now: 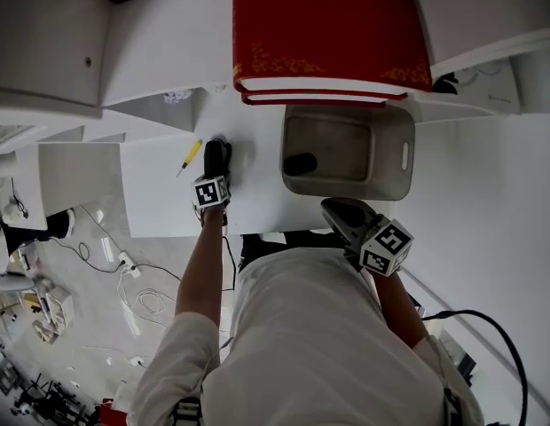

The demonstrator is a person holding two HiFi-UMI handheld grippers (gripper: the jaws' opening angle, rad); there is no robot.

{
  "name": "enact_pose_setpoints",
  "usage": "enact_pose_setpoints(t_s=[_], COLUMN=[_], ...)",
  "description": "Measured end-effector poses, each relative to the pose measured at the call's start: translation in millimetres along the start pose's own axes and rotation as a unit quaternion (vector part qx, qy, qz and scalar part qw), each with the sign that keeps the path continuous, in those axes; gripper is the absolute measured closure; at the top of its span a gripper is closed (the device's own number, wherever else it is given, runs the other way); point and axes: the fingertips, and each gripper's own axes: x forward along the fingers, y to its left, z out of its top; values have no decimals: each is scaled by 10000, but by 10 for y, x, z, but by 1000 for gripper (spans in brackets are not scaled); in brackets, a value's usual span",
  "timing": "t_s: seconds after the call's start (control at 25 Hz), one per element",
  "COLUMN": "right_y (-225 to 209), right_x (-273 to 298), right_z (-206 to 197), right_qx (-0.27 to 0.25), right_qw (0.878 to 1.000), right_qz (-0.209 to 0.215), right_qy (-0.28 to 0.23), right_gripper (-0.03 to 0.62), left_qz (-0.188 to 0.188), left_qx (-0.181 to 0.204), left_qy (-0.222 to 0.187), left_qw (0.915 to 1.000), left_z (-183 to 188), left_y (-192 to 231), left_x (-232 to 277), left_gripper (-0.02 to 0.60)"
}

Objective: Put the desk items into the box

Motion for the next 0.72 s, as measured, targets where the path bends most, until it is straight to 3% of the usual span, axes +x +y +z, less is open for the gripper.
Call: enact_pose_setpoints(t_s=[0.32, 0.72], right_y=[47, 107], right_x=[60, 24], right_z=[59, 56], right_qx=[16, 190], right_qw=[9998, 9980], right_qz=[-25, -77], right_qy=[-173, -595], right_gripper=[594, 594], left_qz=[-630, -1221], left_qx=[39, -65], left_qy=[-257, -1008], left_qw=[9977, 9874], left_z=[118, 380], left_y=[-224, -528], left_x=[-348, -1202], left_gripper=[291, 290])
